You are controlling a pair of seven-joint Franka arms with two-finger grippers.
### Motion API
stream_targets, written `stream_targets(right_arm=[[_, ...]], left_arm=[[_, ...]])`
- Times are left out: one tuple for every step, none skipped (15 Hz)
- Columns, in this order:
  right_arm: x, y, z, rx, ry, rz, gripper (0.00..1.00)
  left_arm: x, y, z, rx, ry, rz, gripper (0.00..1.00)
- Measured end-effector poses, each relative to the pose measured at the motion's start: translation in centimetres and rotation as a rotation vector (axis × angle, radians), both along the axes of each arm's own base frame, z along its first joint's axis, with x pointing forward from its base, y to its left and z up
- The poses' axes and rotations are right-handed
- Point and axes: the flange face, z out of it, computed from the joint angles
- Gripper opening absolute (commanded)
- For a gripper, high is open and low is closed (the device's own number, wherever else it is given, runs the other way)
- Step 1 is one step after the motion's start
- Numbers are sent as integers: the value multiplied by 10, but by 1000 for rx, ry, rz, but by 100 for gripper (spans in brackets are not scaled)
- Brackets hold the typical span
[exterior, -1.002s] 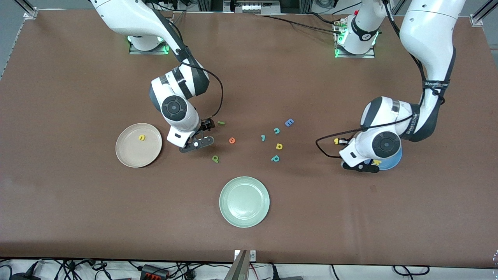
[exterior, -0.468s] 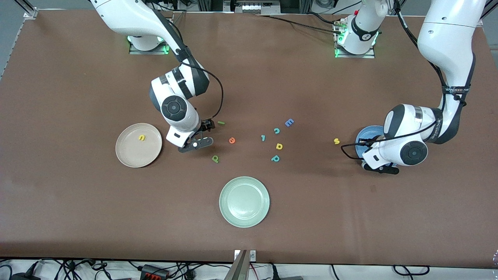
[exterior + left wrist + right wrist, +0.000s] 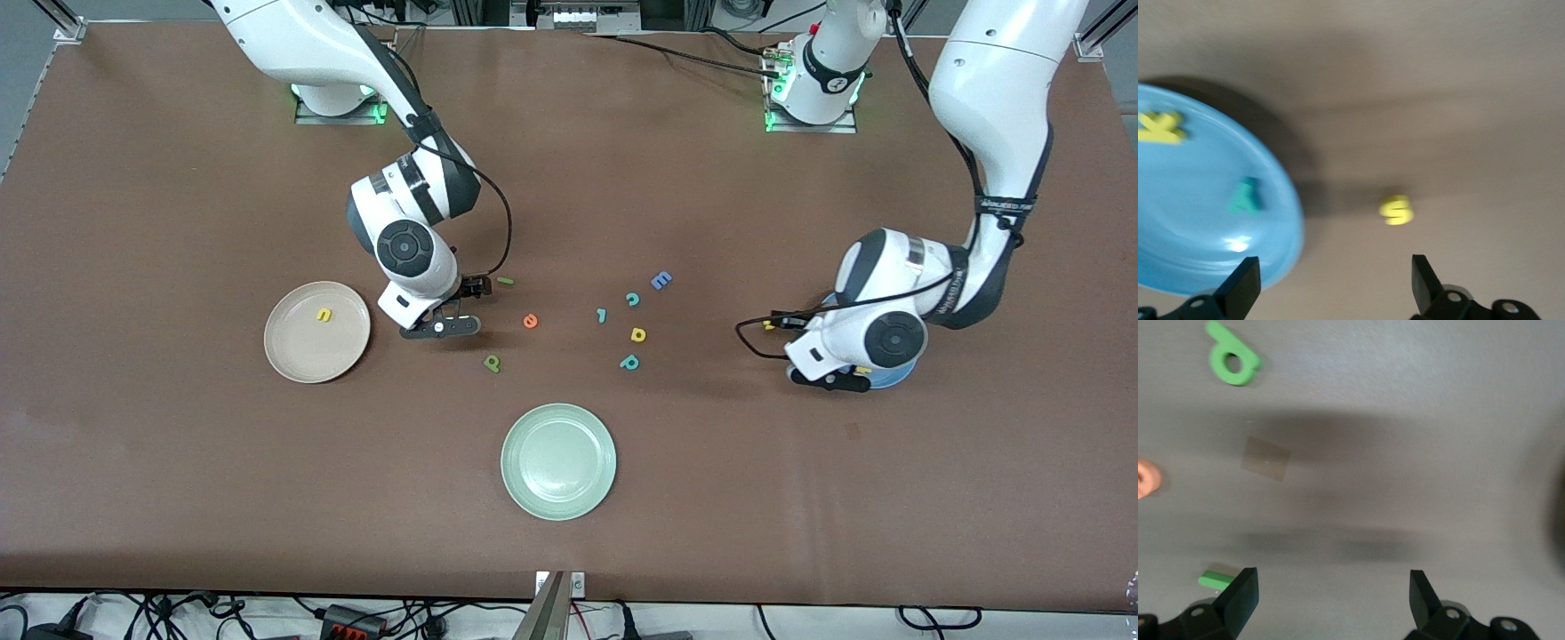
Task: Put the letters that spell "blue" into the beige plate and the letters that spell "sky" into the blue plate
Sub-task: 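Grasp the s with the left gripper while the right gripper grasps the l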
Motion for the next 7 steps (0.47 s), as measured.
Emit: stream_targets(right_arm=[[-2, 3, -2, -6, -3, -30, 100], [-5, 9, -4, -9, -8, -51, 100], [-9, 16, -6, -10, -12, -54, 100], [-15, 25, -8, -9, -13, -37, 100], [-21, 34, -8, -5, -12, 3, 100], [-27, 43, -7, 6, -12, 71, 100], [-31, 50, -6, 20, -10, 150, 100]], left_arm=[[-5, -19, 1, 21, -3, 60, 100], [-10, -36, -1, 40, -4, 110, 100], [-15, -47, -8, 49, -11, 142, 100], [-19, -51, -18, 46, -26, 162, 100], [-24, -49, -31, 35, -43, 176, 99], [-29, -45, -43, 25, -53, 186, 93], [-33, -40, -51, 20, -56, 195, 87]])
